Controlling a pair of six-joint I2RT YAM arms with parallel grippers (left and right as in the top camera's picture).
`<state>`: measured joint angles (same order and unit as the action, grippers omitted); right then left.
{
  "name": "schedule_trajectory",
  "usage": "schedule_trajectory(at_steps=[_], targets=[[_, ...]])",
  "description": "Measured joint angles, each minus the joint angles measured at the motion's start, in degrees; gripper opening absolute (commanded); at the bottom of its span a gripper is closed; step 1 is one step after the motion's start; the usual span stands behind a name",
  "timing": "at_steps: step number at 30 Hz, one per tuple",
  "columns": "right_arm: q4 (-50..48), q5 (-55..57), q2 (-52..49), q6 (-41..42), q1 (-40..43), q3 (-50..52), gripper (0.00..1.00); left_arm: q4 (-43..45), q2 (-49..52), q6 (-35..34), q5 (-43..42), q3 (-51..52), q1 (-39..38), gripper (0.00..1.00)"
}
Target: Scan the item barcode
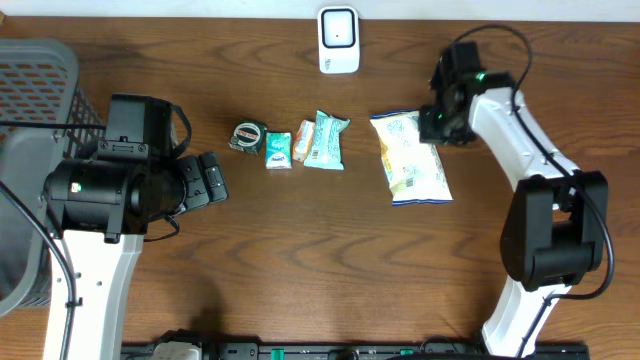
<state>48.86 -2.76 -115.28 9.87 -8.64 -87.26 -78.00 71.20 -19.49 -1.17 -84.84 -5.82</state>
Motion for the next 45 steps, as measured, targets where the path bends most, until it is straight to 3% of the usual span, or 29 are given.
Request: schedule_trajectory(at_steps=[4, 9, 14, 19, 24, 27, 32, 35, 40, 45], targets=[[-6.97, -1.49, 0.59, -0.04, -2.21, 6.99, 0.01, 0.00, 0.00, 0.00, 0.02, 0.00, -0.02, 0.98], [-7.34, -3.65, 1.57, 0.02, -5.81, 8.70, 0.01, -0.02, 0.00, 0.00, 0.00, 0.00, 0.00, 0.97], [3.52, -4.50, 1.25, 0.37, -8.96, 2.80, 0.01, -0.04, 0.00, 0.00, 0.00, 0.00, -0.02, 0.98], [11.23, -4.31, 1.79, 0.33, -9.33, -9.53, 0.01, -0.02, 0.00, 0.00, 0.02, 0.00, 0.00, 0.98], [14.40, -3.98, 1.97, 0.11, -10.91, -8.50, 0.01, 0.00, 0.00, 0.00, 0.02, 0.00, -0.02, 0.98], [9.51, -2.78, 1.99, -0.02, -12.83, -3.37, 0.01, -0.04, 0.00, 0.00, 0.00, 0.00, -0.02, 0.98], [-7.72, -0.87, 1.84, 1.99, -14.38, 11.26, 0.01, 0.00, 0.00, 0.00, 0.02, 0.00, -0.02, 0.98], [-11.72, -0.68, 2.67, 4.04, -14.19, 13.35, 0.01, -0.04, 0.00, 0.00, 0.02, 0.00, 0.00, 0.98], [-14.62, 0.87, 2.12, 6.01, -12.13, 10.40, 0.01, -0.02, 0.00, 0.00, 0.02, 0.00, -0.02, 0.98], [-12.61, 2.43, 1.53, 8.92, -8.52, -4.33, 0.01, 0.00, 0.00, 0.00, 0.02, 0.00, -0.02, 0.98]])
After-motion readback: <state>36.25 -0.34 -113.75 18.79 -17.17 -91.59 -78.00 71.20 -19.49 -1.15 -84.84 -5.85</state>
